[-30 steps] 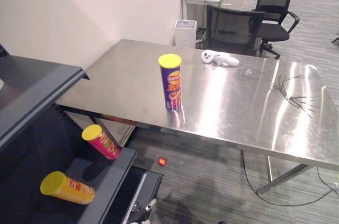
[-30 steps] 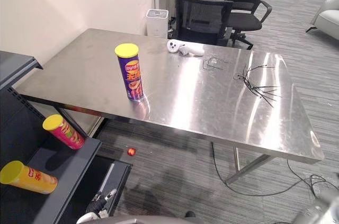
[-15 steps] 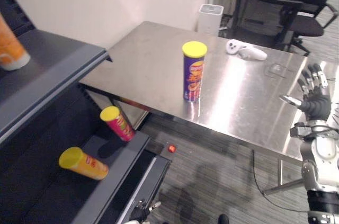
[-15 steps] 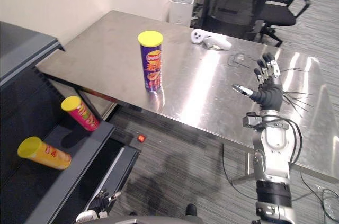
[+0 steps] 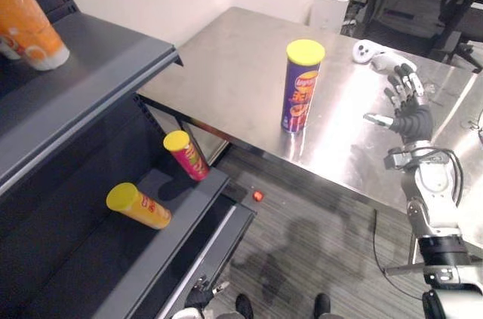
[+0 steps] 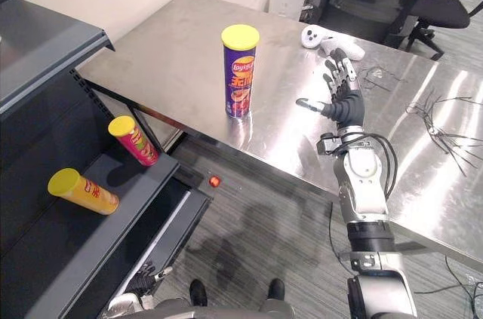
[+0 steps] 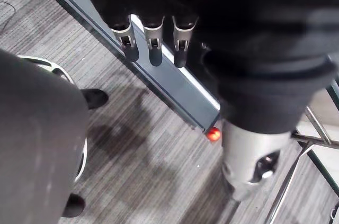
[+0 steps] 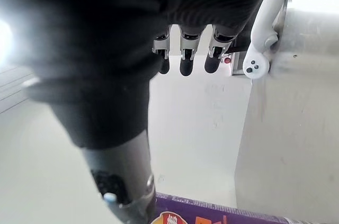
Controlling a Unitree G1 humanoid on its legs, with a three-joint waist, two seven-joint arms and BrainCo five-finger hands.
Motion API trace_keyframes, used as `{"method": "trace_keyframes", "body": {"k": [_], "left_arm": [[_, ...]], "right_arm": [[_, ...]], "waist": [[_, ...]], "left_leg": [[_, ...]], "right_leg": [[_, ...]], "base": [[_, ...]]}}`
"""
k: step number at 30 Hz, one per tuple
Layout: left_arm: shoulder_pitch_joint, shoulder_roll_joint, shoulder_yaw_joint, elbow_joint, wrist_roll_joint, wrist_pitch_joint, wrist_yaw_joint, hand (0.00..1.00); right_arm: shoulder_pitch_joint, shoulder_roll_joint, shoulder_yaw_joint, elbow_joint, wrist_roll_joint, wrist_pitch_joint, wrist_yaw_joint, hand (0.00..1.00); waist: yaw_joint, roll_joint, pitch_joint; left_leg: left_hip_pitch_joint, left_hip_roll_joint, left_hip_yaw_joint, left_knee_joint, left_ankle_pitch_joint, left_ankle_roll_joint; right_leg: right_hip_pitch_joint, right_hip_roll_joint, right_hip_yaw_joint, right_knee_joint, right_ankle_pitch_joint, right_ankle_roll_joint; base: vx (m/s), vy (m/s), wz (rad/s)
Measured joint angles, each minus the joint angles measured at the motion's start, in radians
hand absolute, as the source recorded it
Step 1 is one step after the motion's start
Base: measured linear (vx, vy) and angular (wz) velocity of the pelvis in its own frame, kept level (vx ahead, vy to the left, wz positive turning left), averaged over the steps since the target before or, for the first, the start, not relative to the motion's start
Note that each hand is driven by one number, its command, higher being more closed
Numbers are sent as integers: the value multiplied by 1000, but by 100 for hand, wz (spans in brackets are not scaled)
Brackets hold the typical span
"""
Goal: Put the gum and the chips on the shelf.
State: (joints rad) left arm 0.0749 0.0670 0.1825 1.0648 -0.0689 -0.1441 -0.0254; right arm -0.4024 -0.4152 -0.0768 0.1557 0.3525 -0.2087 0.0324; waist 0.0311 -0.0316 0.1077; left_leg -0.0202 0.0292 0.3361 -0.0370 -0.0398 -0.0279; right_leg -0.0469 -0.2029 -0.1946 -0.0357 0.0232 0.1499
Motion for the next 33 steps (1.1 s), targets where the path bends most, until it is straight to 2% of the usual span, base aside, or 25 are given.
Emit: {"method": "trace_keyframes", "body": {"k": [6,18,24,33], "left_arm": [[0,4,1,-2,0,0,6,0],[-1,12,8,-10,-1,1,12,0],[-7,14,20,-12,-6,0,12,0],[-14,16,22,-13,-43,0,14,0]], "right_arm": [[-27,11,60,33,-2,12,3,0],[-129,23,133,95,-4,30,3,0],[-179,23,137,98,-38,31,0,0],[-269,23,164,192,-42,49,-6,0]], "waist": [[0,-6,4],[1,-17,14],[4,-22,35],[10,-23,62]], "left_leg": [[2,0,-34,-18,10,3],[6,-2,-47,-52,31,3],[6,-3,-50,-57,36,3],[4,-3,-59,-58,39,2]], "right_leg": [[20,5,-27,-14,13,-18],[20,7,-45,-15,14,-20],[19,8,-47,-15,14,-20],[21,8,-58,-15,14,-20]], "base": [[1,-21,12],[-11,-18,3],[-17,-27,1],[-13,-29,3]]}}
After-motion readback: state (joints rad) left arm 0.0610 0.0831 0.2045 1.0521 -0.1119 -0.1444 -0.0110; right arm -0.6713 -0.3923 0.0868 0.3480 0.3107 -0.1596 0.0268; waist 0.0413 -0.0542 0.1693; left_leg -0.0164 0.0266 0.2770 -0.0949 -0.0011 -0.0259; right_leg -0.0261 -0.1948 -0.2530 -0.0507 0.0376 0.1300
